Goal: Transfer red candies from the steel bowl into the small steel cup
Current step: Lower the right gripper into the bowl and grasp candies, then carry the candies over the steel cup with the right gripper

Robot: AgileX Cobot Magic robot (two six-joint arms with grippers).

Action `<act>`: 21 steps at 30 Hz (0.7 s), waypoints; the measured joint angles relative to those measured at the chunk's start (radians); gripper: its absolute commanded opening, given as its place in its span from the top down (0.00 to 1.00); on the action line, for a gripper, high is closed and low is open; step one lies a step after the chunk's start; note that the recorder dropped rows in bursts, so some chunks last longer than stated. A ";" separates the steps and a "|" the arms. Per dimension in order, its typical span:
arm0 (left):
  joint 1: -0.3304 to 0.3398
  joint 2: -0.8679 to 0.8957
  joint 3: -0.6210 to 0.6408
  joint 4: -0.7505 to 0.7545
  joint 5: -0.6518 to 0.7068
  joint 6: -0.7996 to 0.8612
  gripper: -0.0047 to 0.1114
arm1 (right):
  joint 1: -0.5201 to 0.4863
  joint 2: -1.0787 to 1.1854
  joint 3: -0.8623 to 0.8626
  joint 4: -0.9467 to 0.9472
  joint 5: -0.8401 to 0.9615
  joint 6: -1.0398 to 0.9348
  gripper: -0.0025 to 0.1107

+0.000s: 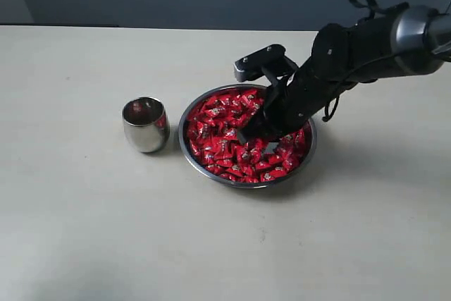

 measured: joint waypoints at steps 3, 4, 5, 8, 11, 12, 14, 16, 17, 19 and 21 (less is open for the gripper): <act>0.000 0.000 0.000 0.000 0.000 0.000 0.96 | 0.000 -0.048 0.000 0.000 0.014 0.000 0.99; 0.000 0.000 0.000 0.000 0.000 0.000 0.96 | 0.000 -0.064 0.000 0.000 0.019 0.000 0.99; 0.000 0.000 0.000 0.000 0.000 0.000 0.96 | 0.000 -0.078 0.000 0.000 0.021 0.000 0.99; 0.000 0.000 0.000 0.000 0.000 0.000 0.96 | 0.000 -0.112 0.000 -0.005 0.023 0.000 0.99; 0.000 0.000 0.000 0.000 0.000 0.000 0.96 | 0.000 -0.138 0.000 -0.015 0.023 0.000 0.99; 0.000 0.000 0.000 0.000 0.000 0.000 0.96 | 0.000 -0.144 0.000 -0.016 0.023 0.000 0.99; 0.000 0.000 0.000 0.000 0.000 0.000 0.96 | 0.002 -0.155 0.000 -0.010 0.023 0.000 0.99; 0.000 0.000 0.000 0.000 0.000 0.000 0.96 | 0.012 -0.164 0.000 0.013 0.014 -0.002 0.99; 0.000 0.000 0.000 0.000 0.000 0.000 0.96 | 0.017 -0.164 0.000 0.027 0.010 -0.004 0.99; 0.000 0.000 0.000 0.000 0.000 0.000 0.96 | 0.041 -0.166 -0.010 0.053 0.000 -0.020 0.99; 0.000 0.000 0.000 0.000 0.000 0.000 0.96 | 0.073 -0.162 -0.029 0.065 -0.002 -0.039 0.99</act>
